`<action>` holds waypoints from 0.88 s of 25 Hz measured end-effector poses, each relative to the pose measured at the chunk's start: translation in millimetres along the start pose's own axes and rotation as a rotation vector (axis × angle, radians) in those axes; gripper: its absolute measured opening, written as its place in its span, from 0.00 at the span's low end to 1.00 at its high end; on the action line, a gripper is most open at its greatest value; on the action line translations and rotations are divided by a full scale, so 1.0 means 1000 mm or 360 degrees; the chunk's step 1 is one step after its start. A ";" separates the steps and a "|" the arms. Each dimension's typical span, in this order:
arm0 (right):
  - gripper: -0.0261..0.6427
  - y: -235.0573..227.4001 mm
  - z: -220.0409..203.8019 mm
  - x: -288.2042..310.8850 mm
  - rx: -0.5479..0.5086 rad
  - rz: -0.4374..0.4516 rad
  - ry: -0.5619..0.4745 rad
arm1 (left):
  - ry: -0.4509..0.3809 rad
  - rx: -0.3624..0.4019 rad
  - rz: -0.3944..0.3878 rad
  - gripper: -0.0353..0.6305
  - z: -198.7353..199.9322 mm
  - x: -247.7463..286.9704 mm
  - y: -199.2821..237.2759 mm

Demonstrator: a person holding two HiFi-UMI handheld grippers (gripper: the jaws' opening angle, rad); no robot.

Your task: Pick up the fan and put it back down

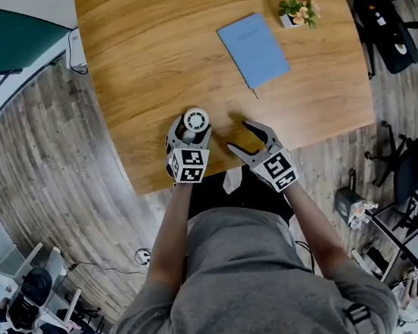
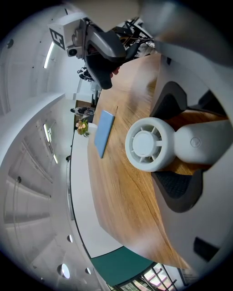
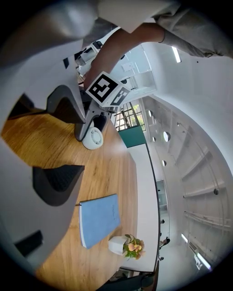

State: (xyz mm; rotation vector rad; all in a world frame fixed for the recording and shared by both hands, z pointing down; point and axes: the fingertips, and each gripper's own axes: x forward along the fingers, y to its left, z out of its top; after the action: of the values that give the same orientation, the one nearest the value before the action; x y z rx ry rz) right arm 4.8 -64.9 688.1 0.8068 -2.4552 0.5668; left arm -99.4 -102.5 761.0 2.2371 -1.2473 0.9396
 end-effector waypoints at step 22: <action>0.47 -0.003 0.032 0.002 -0.0113 0.0039 -0.0032 | -0.0062 -0.0105 0.0008 0.60 0.007 -0.013 0.017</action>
State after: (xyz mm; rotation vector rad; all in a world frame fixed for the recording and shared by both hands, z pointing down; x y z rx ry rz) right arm -4.5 -84.7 664.3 0.7586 -2.4920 0.4796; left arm -116.3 -108.5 747.0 2.2119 -1.2829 0.8485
